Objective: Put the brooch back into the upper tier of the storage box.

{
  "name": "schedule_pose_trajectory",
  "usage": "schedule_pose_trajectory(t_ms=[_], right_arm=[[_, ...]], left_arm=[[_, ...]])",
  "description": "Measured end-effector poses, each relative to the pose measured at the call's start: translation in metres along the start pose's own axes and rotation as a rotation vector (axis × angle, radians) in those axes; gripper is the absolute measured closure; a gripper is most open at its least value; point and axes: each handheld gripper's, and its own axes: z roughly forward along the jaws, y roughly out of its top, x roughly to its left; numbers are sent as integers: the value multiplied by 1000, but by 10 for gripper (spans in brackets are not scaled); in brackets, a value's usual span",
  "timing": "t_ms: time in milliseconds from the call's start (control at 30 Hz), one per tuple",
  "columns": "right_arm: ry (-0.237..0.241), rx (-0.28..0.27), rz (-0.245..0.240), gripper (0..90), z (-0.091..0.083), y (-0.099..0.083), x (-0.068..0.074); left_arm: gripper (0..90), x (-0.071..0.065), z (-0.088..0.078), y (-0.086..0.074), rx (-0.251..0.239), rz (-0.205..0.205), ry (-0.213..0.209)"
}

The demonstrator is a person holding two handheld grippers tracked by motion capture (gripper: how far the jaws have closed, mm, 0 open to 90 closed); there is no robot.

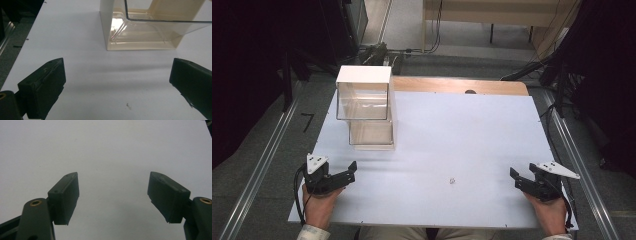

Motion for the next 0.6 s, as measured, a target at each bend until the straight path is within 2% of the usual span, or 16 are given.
schedule_pose_trajectory(t_ms=[367, 600], right_arm=[[9, -8, -1, 237, -2, 1, 3], [32, -11, -16, 237, -2, 2, 14]], left_arm=[[15, -1, 0, 0, 1, 2, 4], [15, 1, 0, 0, -2, -3, 9]])
